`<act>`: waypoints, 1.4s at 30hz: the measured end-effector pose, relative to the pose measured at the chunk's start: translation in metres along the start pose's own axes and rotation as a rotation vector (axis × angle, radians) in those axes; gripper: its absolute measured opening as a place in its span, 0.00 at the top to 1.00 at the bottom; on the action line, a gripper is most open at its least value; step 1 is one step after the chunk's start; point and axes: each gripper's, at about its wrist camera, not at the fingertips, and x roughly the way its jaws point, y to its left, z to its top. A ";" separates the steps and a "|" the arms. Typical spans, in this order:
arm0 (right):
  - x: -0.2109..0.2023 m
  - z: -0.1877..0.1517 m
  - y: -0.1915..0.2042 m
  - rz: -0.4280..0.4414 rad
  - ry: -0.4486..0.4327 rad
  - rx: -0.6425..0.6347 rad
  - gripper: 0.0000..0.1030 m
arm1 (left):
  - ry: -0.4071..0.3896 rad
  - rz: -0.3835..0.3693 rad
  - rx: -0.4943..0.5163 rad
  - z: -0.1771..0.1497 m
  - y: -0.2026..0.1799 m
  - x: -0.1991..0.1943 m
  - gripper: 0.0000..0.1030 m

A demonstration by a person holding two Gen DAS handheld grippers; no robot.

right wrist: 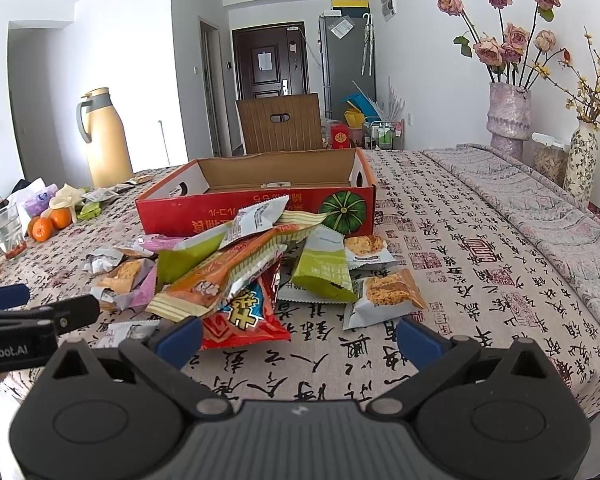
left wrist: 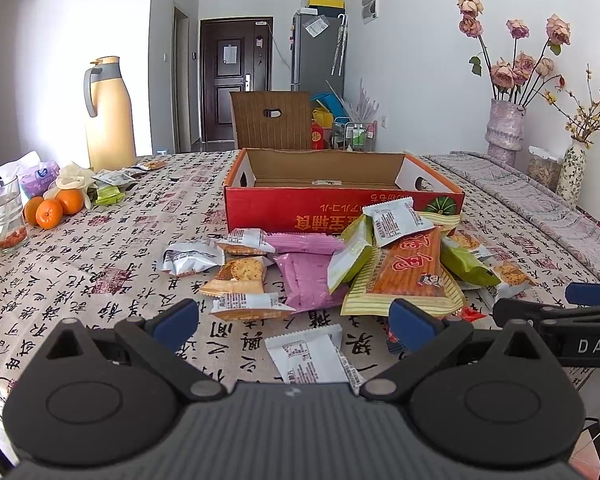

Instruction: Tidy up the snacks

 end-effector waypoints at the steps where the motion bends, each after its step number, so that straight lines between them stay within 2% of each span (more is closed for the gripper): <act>1: 0.000 0.000 0.000 0.000 0.000 0.000 0.00 | 0.000 0.000 0.000 0.000 0.000 0.000 0.00; 42: 0.005 -0.002 -0.003 -0.001 0.013 0.010 0.00 | 0.025 0.001 -0.019 -0.005 0.003 0.010 0.00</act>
